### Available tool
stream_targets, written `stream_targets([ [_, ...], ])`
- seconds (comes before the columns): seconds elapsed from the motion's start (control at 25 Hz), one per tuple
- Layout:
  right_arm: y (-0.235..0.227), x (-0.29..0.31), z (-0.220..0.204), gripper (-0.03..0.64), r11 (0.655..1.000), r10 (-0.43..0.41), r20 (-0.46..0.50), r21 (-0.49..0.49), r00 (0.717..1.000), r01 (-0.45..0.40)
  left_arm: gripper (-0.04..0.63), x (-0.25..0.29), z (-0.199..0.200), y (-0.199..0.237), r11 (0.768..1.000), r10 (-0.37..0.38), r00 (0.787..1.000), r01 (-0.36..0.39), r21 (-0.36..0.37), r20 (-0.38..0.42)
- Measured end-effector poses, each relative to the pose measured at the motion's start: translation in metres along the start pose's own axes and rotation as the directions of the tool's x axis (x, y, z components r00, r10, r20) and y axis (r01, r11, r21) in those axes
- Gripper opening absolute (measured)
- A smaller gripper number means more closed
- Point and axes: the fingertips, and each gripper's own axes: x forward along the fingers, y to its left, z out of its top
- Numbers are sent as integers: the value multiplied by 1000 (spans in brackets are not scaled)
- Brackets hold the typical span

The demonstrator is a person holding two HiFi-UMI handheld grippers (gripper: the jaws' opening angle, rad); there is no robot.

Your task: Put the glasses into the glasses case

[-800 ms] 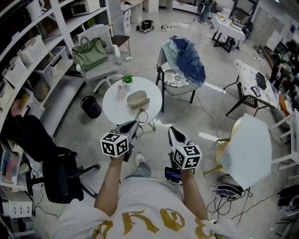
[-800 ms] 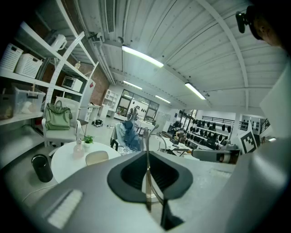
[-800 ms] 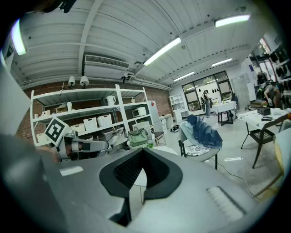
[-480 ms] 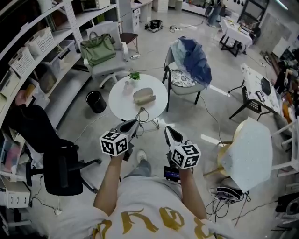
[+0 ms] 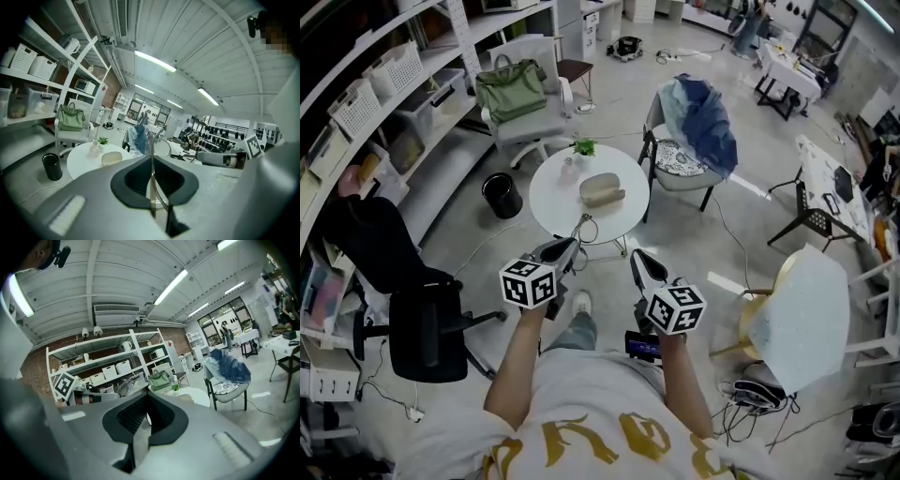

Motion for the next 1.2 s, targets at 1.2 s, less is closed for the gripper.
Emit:
stream_targets([
  [1.2,-136,213,20,25,926,-321,-106,175,941,336,15,226,13,177,955,-268,896,296,27,-353],
])
